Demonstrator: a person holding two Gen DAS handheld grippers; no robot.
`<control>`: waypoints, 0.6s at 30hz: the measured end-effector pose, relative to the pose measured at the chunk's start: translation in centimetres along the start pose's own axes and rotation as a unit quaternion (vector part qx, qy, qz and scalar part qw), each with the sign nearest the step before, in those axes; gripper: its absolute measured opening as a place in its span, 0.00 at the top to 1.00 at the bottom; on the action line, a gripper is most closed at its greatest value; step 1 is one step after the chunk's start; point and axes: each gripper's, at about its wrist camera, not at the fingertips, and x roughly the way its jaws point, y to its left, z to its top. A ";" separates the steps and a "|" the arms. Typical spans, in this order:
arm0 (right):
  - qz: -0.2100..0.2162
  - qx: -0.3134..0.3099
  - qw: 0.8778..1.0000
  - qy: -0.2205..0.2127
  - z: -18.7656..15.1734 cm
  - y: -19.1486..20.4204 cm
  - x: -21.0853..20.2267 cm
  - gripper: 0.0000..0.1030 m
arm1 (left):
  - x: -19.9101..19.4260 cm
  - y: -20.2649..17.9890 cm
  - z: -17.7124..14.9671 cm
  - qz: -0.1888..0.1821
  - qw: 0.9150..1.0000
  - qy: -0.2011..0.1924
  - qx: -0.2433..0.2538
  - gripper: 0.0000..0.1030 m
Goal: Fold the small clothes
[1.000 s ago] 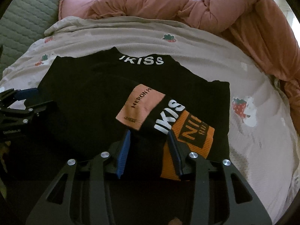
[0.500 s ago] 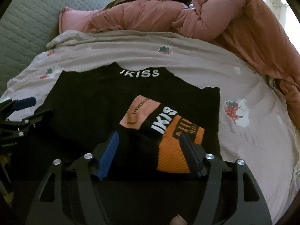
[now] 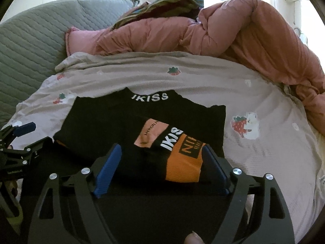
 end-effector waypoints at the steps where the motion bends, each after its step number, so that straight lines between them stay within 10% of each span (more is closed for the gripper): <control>1: 0.001 -0.002 1.000 -0.002 0.0 0.1 -0.3 0.19 | -0.4 0.2 -0.2 0.002 1.000 -0.002 -0.002 0.14; 18: -0.025 -0.060 0.998 -0.008 -2.8 2.4 -5.3 0.09 | -3.5 1.9 -3.1 0.029 0.999 0.019 -0.007 0.09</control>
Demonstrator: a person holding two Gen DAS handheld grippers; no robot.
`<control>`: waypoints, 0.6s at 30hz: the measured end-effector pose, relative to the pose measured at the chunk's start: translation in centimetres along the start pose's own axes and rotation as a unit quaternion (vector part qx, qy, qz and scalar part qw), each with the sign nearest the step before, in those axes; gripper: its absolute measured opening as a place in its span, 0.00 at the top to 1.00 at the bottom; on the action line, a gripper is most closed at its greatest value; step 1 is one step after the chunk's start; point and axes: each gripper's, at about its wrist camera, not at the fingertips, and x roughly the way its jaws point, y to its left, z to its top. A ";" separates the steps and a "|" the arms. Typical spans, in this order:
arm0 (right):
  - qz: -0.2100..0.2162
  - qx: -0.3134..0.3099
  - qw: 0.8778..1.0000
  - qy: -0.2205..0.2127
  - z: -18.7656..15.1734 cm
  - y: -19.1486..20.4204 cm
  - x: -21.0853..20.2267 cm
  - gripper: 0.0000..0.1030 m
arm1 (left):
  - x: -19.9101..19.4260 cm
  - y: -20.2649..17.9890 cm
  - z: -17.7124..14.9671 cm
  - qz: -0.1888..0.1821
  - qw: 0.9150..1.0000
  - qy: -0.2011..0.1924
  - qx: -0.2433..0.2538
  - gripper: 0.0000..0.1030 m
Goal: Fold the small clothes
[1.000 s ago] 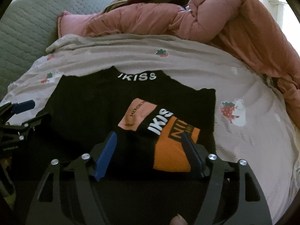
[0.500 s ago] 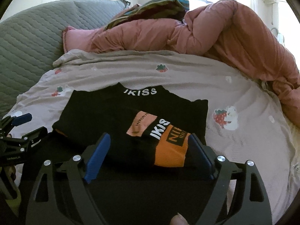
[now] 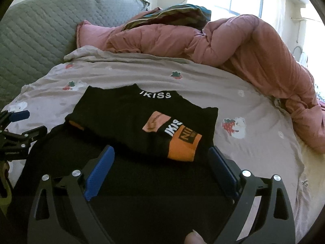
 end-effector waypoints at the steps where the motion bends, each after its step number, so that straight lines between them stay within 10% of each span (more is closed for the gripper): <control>1: -0.001 -0.002 1.000 -0.001 -0.2 0.1 -0.3 0.09 | -0.1 0.0 -0.2 0.001 1.000 0.003 0.000 0.09; 18: -0.001 -0.026 0.999 0.032 -5.8 -0.4 -2.1 0.09 | -0.9 1.9 -5.6 0.012 0.997 0.079 -0.013 0.10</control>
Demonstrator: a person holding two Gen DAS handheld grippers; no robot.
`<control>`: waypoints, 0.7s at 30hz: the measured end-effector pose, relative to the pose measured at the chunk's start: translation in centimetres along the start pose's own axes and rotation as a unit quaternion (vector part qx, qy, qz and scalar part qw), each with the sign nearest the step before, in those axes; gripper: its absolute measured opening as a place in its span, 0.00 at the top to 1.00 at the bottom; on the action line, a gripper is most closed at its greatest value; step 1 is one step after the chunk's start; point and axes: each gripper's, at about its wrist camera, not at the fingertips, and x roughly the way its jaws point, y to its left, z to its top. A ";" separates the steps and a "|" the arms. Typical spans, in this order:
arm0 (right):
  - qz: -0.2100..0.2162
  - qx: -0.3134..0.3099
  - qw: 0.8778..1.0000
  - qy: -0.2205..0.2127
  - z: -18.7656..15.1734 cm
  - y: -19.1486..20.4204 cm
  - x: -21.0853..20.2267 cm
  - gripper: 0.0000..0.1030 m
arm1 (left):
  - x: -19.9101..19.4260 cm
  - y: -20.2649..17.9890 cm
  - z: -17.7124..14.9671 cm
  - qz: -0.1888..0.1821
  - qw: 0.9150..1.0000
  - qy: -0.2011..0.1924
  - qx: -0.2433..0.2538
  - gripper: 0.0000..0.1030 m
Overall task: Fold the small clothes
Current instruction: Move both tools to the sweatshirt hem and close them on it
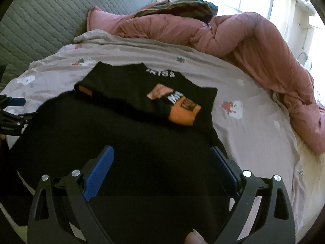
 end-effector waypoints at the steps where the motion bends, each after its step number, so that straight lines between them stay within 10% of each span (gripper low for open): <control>1: -0.001 0.002 1.000 0.002 -0.4 -0.2 0.0 0.09 | 0.1 0.2 -0.3 -0.002 1.000 0.006 -0.003 0.10; 21: -0.021 0.040 0.998 0.053 -6.6 -3.9 0.0 0.09 | 0.8 0.4 -3.5 -0.005 0.999 0.046 -0.013 0.10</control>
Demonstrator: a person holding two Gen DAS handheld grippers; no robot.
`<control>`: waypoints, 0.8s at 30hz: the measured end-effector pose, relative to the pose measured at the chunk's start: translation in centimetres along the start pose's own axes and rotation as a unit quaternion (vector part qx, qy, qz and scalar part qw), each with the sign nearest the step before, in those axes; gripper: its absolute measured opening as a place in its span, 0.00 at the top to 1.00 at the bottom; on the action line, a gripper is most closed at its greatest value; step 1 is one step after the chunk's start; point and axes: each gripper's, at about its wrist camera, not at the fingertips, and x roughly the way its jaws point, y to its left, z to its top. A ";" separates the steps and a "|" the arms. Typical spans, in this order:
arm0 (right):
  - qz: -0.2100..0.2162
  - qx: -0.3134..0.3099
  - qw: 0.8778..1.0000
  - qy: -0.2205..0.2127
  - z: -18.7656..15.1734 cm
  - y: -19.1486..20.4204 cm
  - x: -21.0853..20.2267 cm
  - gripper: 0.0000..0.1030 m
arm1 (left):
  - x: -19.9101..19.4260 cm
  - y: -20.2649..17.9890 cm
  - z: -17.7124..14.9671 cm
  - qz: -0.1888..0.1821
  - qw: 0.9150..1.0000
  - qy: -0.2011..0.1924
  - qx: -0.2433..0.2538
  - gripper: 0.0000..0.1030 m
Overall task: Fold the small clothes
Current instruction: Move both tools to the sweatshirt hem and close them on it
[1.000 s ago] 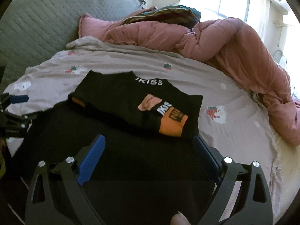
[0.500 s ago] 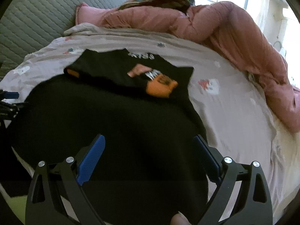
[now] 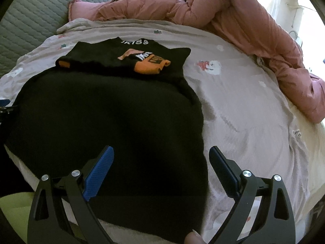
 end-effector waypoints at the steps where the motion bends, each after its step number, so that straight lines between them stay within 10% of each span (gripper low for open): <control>1: 0.001 -0.001 1.000 0.002 -0.1 0.0 0.0 0.09 | 0.0 0.0 -0.1 0.002 1.000 0.000 0.001 0.11; 15: 0.005 -0.005 1.000 0.030 -2.1 0.3 0.6 0.15 | -0.8 0.2 -0.6 0.003 1.000 -0.009 -0.009 0.35; 22: 0.086 0.060 0.994 0.011 -2.8 -2.6 -0.4 0.86 | -2.0 1.5 -1.0 -0.011 0.999 -0.018 -0.031 0.65; 24: 0.109 0.079 0.991 0.007 -2.8 -3.3 -0.6 0.90 | -2.3 2.0 -1.1 -0.025 0.999 -0.017 -0.040 0.65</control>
